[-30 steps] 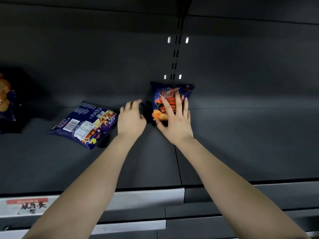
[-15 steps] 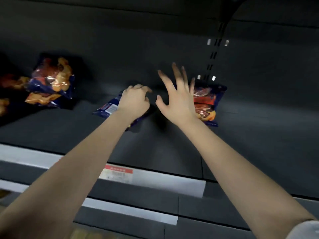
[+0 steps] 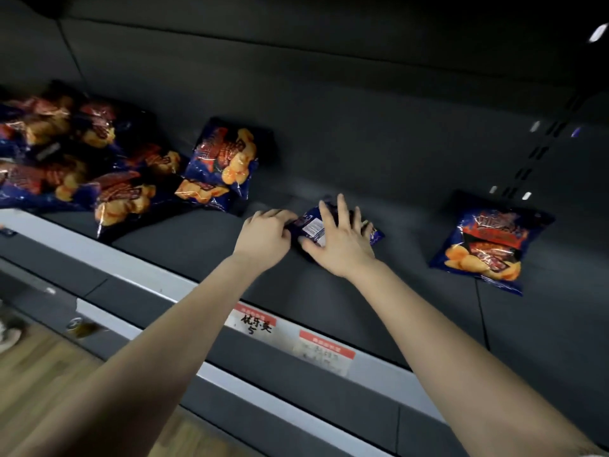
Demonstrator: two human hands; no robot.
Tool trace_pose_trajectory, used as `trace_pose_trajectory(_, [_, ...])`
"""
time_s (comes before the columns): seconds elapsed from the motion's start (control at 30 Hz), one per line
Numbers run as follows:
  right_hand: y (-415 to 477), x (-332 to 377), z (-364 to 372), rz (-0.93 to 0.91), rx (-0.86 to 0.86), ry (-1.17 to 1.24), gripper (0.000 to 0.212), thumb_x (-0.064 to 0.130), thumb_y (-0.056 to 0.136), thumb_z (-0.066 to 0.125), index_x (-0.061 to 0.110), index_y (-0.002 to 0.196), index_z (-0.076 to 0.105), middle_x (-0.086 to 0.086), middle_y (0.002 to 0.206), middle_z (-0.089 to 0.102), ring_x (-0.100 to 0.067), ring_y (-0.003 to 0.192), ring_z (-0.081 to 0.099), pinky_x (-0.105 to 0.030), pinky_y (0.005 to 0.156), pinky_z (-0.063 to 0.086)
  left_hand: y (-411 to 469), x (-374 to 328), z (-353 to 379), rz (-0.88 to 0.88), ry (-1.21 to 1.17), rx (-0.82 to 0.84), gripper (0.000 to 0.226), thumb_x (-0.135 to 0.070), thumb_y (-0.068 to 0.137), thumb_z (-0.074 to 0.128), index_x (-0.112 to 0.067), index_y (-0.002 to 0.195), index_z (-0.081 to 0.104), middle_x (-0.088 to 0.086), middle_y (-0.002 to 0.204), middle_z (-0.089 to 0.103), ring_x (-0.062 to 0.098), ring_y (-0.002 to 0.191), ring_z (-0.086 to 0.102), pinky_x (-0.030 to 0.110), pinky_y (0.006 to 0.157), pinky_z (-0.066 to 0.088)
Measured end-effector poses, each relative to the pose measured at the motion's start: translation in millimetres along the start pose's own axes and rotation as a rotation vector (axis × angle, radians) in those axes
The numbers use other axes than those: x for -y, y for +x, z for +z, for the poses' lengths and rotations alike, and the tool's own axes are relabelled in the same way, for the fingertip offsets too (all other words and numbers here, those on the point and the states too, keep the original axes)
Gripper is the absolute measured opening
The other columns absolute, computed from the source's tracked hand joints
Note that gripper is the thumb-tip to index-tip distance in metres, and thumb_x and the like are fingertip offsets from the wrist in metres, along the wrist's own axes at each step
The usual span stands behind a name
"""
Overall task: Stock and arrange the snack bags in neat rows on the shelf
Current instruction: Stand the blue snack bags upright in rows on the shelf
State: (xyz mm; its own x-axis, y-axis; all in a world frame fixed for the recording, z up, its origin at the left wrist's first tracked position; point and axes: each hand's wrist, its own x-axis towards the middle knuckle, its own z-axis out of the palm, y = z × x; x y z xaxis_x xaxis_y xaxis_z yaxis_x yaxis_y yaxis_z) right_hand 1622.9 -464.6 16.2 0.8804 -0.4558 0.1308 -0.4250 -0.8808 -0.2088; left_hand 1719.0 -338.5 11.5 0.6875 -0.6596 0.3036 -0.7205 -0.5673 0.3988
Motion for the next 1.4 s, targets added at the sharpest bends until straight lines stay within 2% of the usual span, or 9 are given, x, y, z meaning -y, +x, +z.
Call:
trace_pose_trajectory(0.37, [-4.3, 3.1, 14.1, 0.032, -0.079, -0.102, 0.09, 0.063, 0.08, 0.051, 0.028, 0.151, 0.009, -0.006, 0.159, 0.008, -0.036, 0.143, 0.011, -0.056, 0.114, 0.007, -9.1, 12.6, 14.6, 0.045, -0.178, -0.091, 0.053, 0.002, 0.081, 0.045, -0.021, 0.128, 0.055, 0.009, 0.115, 0.064, 0.033, 0.103, 0.056, 0.042, 0.093, 0.044])
trace_pose_trajectory(0.63, [-8.4, 7.2, 16.8, 0.093, -0.102, -0.048, 0.088, 0.06, 0.08, 0.053, 0.031, 0.151, 0.01, -0.002, 0.159, 0.007, -0.033, 0.145, 0.006, -0.054, 0.116, 0.005, -7.2, 19.9, 13.7, 0.075, -0.316, -0.024, 0.055, 0.002, 0.079, 0.045, -0.02, 0.128, 0.052, 0.012, 0.109, 0.061, 0.033, 0.101, 0.055, 0.047, 0.09, 0.046])
trace_pose_trajectory(0.77, [-12.2, 13.5, 11.2, 0.147, -0.104, -0.066, 0.088, 0.064, 0.076, 0.057, 0.029, 0.148, 0.021, -0.001, 0.156, 0.018, -0.031, 0.142, 0.018, -0.051, 0.115, 0.017, -8.5, 17.0, 11.2, 0.067, -0.405, -0.008, 0.053, 0.006, 0.078, 0.044, -0.016, 0.126, 0.052, 0.01, 0.111, 0.059, 0.029, 0.108, 0.05, 0.037, 0.09, 0.045])
trace_pose_trajectory(0.93, [-27.1, 24.7, 10.1, 0.111, -0.289, -0.122, 0.062, 0.039, 0.082, 0.062, 0.019, 0.138, 0.045, -0.005, 0.143, 0.04, -0.032, 0.129, 0.039, -0.048, 0.105, 0.035, -12.3, 12.4, 6.6, 0.148, -0.497, -0.01, 0.055, 0.01, 0.076, 0.042, -0.014, 0.124, 0.051, -0.007, 0.098, 0.054, 0.024, 0.102, 0.053, 0.034, 0.087, 0.046])
trace_pose_trajectory(1.07, [-29.9, 19.7, -4.3, 0.134, -0.327, -0.064, 0.05, 0.032, 0.088, 0.057, 0.024, 0.136, 0.048, 0.002, 0.141, 0.045, -0.024, 0.125, 0.046, -0.037, 0.092, 0.043, -15.5, 3.2, -1.3, 0.156, -0.612, -0.036, 0.053, 0.006, 0.081, 0.046, -0.015, 0.129, 0.043, -0.007, 0.107, 0.052, 0.017, 0.1, 0.051, 0.025, 0.086, 0.041])
trace_pose_trajectory(1.17, [-29.2, 8.3, -16.4, 0.168, -0.501, 0.19, 0.042, 0.026, 0.085, 0.061, 0.02, 0.127, 0.058, 0.0, 0.131, 0.057, -0.024, 0.113, 0.057, -0.034, 0.091, 0.047, -0.7, -13.0, -19.9, 0.087, -0.785, -0.005, 0.051, -0.007, 0.088, 0.053, -0.015, 0.135, 0.035, -0.003, 0.116, 0.048, 0.016, 0.101, 0.052, 0.024, 0.088, 0.04])
trace_pose_trajectory(1.3, [-33.5, -0.4, -40.4, 0.252, -0.767, 0.588, 0.031, 0.019, 0.088, 0.062, 0.012, 0.118, 0.063, 0.001, 0.107, 0.067, -0.012, 0.099, 0.061, -0.007, 0.086, 0.039, 22.5, -36.7, -38.7, 0.012, -0.863, 0.1, 0.059, -0.033, 0.092, 0.055, -0.019, 0.142, 0.027, 0.0, 0.13, 0.045, 0.016, 0.115, 0.05, 0.021, 0.091, 0.036])
trace_pose_trajectory(1.33, [-34.3, -1.1, -46.3, 0.323, -0.776, 0.715, 0.029, 0.022, 0.091, 0.06, 0.014, 0.119, 0.061, 0.005, 0.105, 0.066, -0.011, 0.1, 0.06, -0.008, 0.088, 0.04, 24.0, -41.1, -38.2, -0.006, -0.873, 0.14, 0.063, -0.037, 0.092, 0.055, -0.02, 0.144, 0.025, 0.002, 0.136, 0.043, 0.017, 0.119, 0.048, 0.022, 0.094, 0.035])
trace_pose_trajectory(1.4, [-34.2, -4.8, -50.6, 0.419, -0.734, 1.062, 0.026, 0.025, 0.094, 0.056, 0.019, 0.12, 0.058, 0.005, 0.109, 0.065, -0.014, 0.106, 0.061, -0.027, 0.098, 0.046, 23.0, -46.6, -31.7, -0.053, -0.877, 0.228, 0.073, -0.044, 0.09, 0.055, -0.019, 0.148, 0.019, 0.005, 0.144, 0.04, 0.019, 0.129, 0.043, 0.023, 0.101, 0.031])
